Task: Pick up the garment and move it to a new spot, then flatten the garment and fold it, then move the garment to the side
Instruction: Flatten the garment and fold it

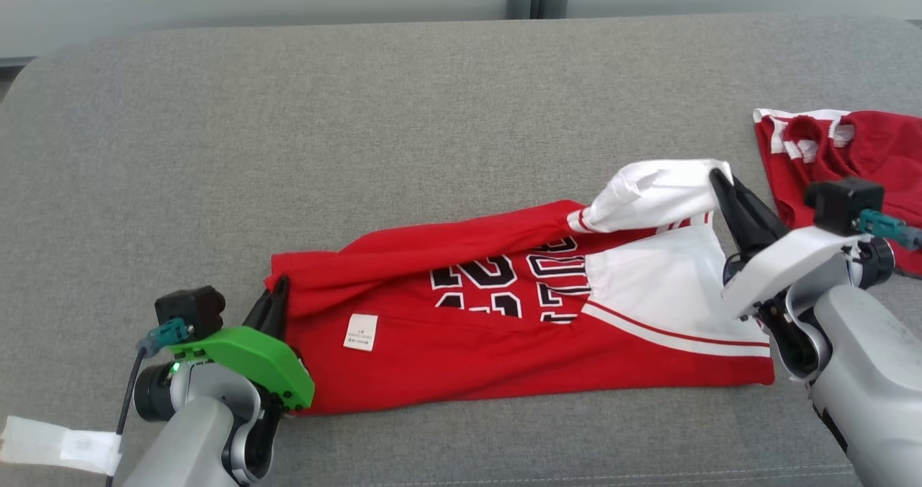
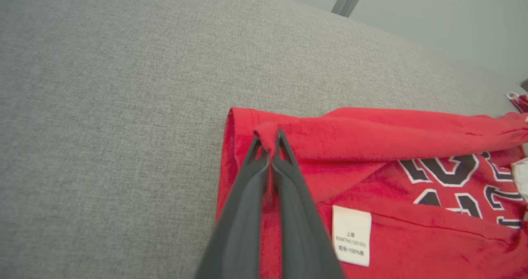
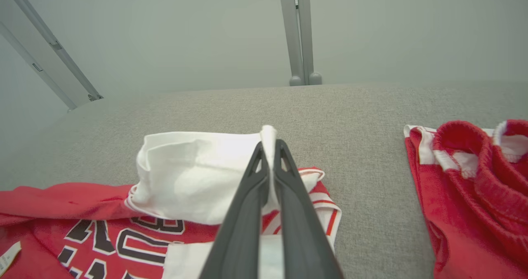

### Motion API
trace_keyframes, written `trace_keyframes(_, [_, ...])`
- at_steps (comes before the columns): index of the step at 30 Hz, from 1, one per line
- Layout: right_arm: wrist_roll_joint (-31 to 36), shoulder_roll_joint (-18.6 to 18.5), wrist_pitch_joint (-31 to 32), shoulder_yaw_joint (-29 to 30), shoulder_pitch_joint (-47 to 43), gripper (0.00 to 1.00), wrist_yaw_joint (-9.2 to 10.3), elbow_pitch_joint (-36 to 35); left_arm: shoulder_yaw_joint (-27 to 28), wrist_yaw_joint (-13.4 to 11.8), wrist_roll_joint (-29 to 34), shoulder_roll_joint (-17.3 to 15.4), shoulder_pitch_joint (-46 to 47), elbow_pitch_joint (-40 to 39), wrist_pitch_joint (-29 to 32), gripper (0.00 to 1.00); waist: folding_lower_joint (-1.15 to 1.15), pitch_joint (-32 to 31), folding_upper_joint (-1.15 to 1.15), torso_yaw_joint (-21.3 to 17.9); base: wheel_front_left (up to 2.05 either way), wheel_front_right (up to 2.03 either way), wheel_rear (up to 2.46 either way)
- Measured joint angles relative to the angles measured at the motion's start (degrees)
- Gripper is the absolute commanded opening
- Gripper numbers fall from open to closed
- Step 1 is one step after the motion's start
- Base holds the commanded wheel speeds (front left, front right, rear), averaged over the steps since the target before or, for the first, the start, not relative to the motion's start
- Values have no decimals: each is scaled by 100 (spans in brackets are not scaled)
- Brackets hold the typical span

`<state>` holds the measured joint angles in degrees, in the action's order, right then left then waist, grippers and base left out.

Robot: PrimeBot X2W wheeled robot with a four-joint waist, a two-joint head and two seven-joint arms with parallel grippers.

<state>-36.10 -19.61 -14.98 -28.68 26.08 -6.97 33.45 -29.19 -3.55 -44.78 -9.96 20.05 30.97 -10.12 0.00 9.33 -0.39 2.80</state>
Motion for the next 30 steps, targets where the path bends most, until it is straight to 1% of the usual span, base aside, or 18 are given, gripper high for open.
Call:
trace_keyframes(3, [-35, 7, 22, 149, -331, 0, 49, -171, 94, -7, -97, 4, -204, -62, -1, 0, 0, -105, 0, -92, 0, 0, 0])
trace_keyframes(8, [-121, 113, 23, 240, -708, 0, 45, -339, 122, -53, -103, 0, -505, -86, -2, 0, 0, -207, 0, -221, 0, 0, 0])
trace_keyframes(17, [-120, 197, 23, 292, -1260, 0, 45, -339, 107, -108, -143, 0, -795, -141, 2, 0, 0, -286, 0, -324, 0, 0, 0])
trace_keyframes(18, [-120, 201, 23, 304, -1324, 6, 45, -328, 107, -109, -143, 0, -826, -142, 3, 0, 0, -287, 0, -326, 0, 0, 0])
trace_keyframes(19, [-120, 205, 23, 319, -1377, 15, 45, -325, 107, -110, -143, -1, -849, -143, 3, 0, 0, -288, 0, -328, 0, 0, 0])
trace_keyframes(20, [-120, 211, 23, 332, -1404, 32, 45, -325, 108, -110, -143, -3, -866, -147, 4, 14, 0, -291, 0, -332, 0, 0, 0])
trace_keyframes(21, [-119, 214, 23, 347, -1407, 46, 45, -332, 111, -120, -143, -5, -881, -162, 4, 31, 0, -294, 0, -335, 0, 0, 0])
trace_keyframes(22, [-115, 214, 23, 367, -1407, 58, 45, -343, 118, -129, -143, -10, -899, -179, 4, 70, 0, -298, 0, -339, 0, 0, 0])
trace_keyframes(23, [-98, 211, 23, 372, -1408, 80, 44, -347, 129, -145, -144, -15, -918, -188, 4, 100, 0, -302, 0, -343, 0, 0, 0])
trace_keyframes(24, [-59, 203, 23, 371, -1416, 94, 44, -347, 136, -149, -144, -23, -949, -193, 0, 100, 0, -310, 0, -346, 0, 0, 0])
trace_keyframes(25, [-20, 201, 23, 369, -1434, 94, 44, -348, 146, -151, -151, -30, -987, -192, -1, 100, 0, -322, 0, -350, 0, 0, 0])
trace_keyframes(26, [65, 201, 23, 366, -1527, 100, 44, -349, 172, -151, -219, -42, -1107, -199, 0, 100, 0, -360, 0, -360, 0, 0, 0])
trace_keyframes(30, [113, 158, 23, 385, -1808, 100, 44, -343, 203, -152, -379, -45, -1424, -243, 0, 100, 0, -455, 0, -378, 0, 0, 0])
